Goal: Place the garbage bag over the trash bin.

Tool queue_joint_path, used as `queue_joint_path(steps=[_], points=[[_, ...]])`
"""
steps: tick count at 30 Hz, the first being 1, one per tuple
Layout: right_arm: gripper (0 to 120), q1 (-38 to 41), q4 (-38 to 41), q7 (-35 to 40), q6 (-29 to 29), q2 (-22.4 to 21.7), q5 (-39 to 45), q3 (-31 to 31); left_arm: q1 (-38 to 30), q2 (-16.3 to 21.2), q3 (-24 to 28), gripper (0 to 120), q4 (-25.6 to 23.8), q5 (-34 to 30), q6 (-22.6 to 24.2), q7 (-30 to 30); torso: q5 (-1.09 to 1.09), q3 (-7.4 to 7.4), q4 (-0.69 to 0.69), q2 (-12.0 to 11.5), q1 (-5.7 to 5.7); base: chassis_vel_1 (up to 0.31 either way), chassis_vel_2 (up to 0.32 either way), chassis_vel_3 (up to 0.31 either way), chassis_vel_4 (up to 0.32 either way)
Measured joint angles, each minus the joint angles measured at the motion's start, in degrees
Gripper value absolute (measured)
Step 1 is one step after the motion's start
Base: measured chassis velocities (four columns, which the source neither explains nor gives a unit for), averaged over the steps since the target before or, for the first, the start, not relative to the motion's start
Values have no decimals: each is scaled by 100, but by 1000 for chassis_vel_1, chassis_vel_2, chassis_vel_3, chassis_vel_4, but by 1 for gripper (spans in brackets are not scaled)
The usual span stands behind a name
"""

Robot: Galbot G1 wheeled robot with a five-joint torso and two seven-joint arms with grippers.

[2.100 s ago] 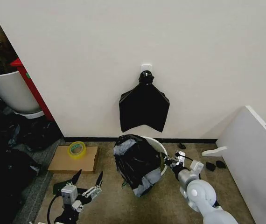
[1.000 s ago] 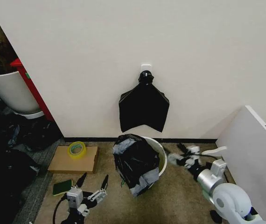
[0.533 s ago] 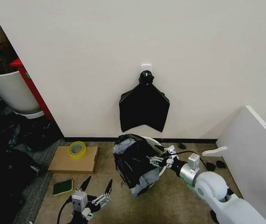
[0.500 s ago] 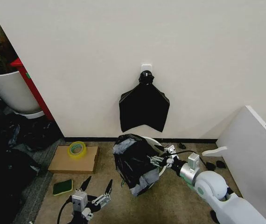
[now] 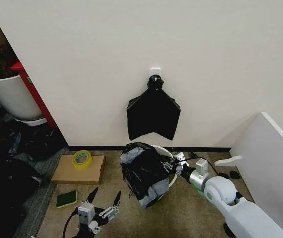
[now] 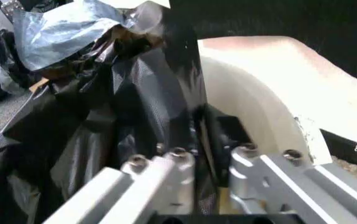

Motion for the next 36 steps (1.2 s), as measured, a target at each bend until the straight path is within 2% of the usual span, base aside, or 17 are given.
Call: queue_joint_path(steps=[2,13,22,23,25,27,30,31,34,35,36], points=[[0,-29,49,2,-7,-13,2,0,-33,37,12,99,1,0,34,-2,0,0,0,0,0,0,0,0,0],[0,-221,403,286,-275,-40,93,261,-442,393,145,98,-16,-187,424,-53,0,0,0,0,0,0,0,0,0],[0,-355,592,406,-362,-181,153,467,-1066,733,330,94,-67,-409,1081,-377,-1,0,-3,0,0,0,0,0,0],[0,-278,509,408,-362,-176,147,432,-1152,775,354,92,-103,-524,1276,-491,0,0,1,0,0,0,0,0,0],[0,-240,428,406,-356,-176,132,412,-1439,873,556,91,-110,-857,1607,-692,1,0,2,0,0,0,0,0,0],[0,-239,419,403,-354,-179,128,412,-1603,904,665,92,-101,-977,1714,-764,0,0,1,0,0,0,0,0,0],[0,-244,417,384,-349,-209,106,426,-2453,981,1330,93,96,-1479,2045,-1045,1,1,1,0,0,0,0,0,0],[0,-244,417,384,-349,-209,106,426,-2453,981,1330,93,96,-1479,2045,-1045,1,1,1,0,0,0,0,0,0],[0,-263,448,378,-349,-238,94,452,-3051,953,1715,91,257,-1743,2217,-1233,-2,0,-3,0,0,0,0,0,0],[0,-280,461,376,-351,-252,90,468,-3443,884,1977,91,372,-1916,2441,-1434,1,1,-2,0,0,0,0,0,0],[0,-280,461,376,-351,-252,90,468,-3443,884,1977,91,372,-1916,2441,-1434,1,1,-2,0,0,0,0,0,0]])
